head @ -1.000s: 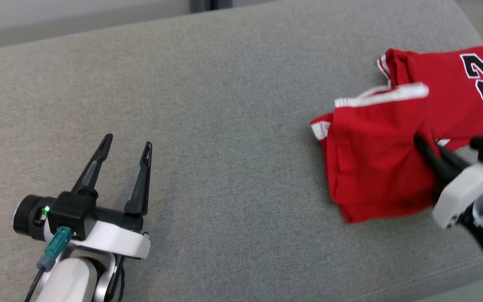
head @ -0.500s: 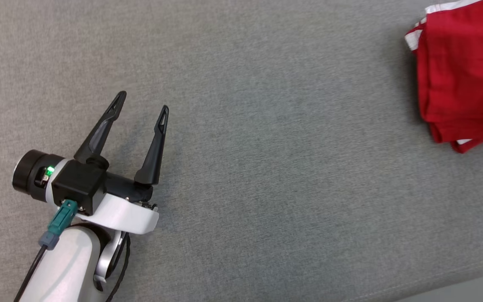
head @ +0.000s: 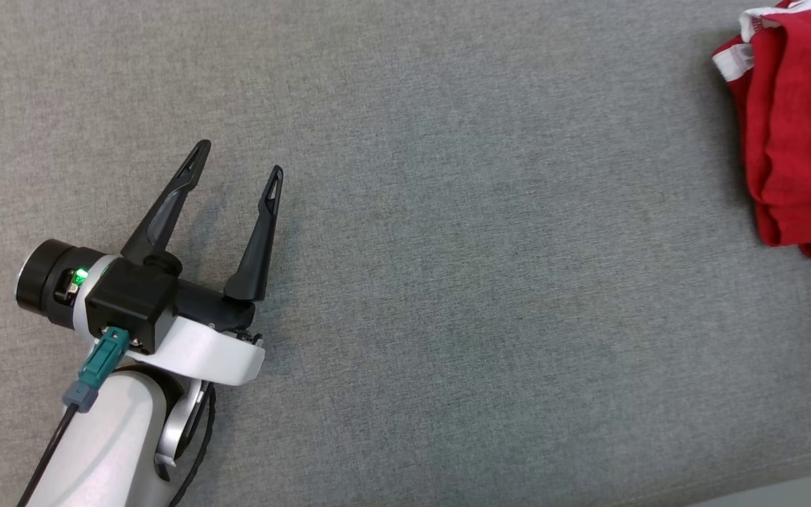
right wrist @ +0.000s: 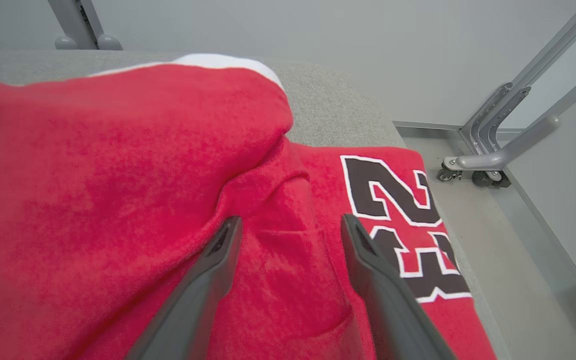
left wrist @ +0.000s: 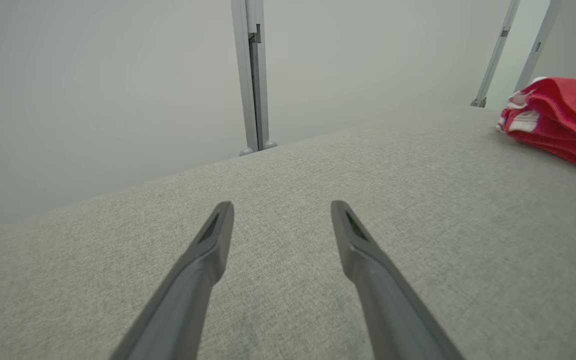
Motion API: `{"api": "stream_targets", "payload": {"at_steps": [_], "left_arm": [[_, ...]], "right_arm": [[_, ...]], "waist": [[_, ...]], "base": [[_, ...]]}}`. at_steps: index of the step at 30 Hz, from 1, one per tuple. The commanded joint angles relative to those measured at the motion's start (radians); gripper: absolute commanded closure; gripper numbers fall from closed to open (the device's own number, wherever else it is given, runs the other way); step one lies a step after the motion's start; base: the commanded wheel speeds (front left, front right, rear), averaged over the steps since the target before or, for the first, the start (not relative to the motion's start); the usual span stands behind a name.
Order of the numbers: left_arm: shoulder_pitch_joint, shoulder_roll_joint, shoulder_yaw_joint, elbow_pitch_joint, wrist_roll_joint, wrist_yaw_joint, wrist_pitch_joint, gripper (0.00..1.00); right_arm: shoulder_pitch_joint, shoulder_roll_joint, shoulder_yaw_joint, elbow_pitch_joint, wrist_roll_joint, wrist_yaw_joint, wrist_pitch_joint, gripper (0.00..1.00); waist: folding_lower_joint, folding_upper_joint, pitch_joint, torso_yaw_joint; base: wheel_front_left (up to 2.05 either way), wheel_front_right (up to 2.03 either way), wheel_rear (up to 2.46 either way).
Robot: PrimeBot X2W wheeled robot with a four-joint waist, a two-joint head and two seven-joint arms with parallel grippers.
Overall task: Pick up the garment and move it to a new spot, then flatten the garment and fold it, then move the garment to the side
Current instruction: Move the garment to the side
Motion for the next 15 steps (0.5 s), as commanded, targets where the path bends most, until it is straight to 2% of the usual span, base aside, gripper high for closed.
{"api": "stream_targets", "payload": {"at_steps": [1,7,15], "left_arm": [[0.000,0.004,0.003,0.004,-0.005,0.005,-0.002,0.00],[0.024,0.001,0.001,0.029,-0.017,0.011,-0.010,0.00],[0.081,-0.006,0.012,0.051,-0.046,0.032,-0.021,0.00]], "right_arm": [[0.004,0.002,-0.008,0.022,0.006,0.000,-0.017,0.00],[0.057,0.057,-0.031,0.065,0.034,0.000,-0.099,0.00],[0.189,0.126,-0.130,-0.017,0.015,0.000,-0.179,0.00]], "waist": [[0.0000,0.0000,-0.014,-0.008],[0.0000,0.0000,-0.086,-0.038],[0.0000,0.0000,-0.189,-0.060]], "base": [[0.00,0.00,0.00],[0.00,0.00,0.00],[0.00,0.00,0.00]]}}
